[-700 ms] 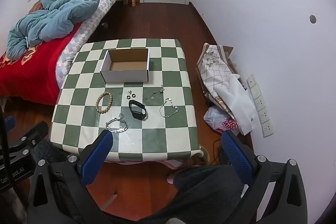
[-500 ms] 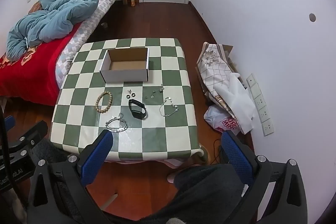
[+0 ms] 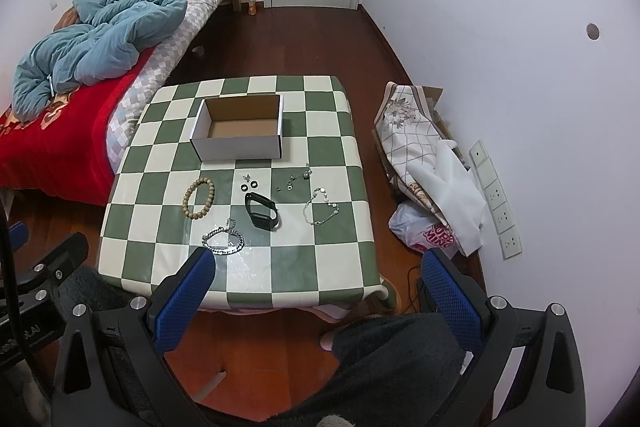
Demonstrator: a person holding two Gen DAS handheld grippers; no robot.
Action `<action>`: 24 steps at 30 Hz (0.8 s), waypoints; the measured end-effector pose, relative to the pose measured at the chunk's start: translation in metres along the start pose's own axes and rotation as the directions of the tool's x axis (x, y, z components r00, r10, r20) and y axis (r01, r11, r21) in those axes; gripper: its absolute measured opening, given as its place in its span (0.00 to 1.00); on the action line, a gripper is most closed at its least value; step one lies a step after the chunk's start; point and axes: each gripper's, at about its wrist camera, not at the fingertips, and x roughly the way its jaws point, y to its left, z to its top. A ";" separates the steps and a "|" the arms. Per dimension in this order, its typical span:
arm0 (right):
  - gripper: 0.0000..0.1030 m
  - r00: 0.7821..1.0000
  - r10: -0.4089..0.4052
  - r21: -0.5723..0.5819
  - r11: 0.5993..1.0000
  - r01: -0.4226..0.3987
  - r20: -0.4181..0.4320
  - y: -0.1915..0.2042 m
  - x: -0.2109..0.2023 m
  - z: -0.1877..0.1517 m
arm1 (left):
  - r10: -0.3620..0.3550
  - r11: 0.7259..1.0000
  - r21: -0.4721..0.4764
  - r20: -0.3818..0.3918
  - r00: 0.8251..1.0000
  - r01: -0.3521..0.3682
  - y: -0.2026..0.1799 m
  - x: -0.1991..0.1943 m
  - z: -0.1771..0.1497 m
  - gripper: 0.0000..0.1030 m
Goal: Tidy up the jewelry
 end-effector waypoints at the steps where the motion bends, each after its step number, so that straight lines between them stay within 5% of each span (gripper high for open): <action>1: 1.00 1.000 0.002 0.003 1.000 -0.002 0.001 -0.001 0.000 0.000 | 0.001 1.000 0.002 -0.001 1.000 -0.001 -0.002 -0.002 0.001 1.00; 24: 1.00 1.000 0.001 0.002 1.000 -0.001 0.013 -0.003 -0.005 -0.001 | -0.004 1.000 0.014 0.017 1.000 0.004 -0.010 -0.011 0.005 1.00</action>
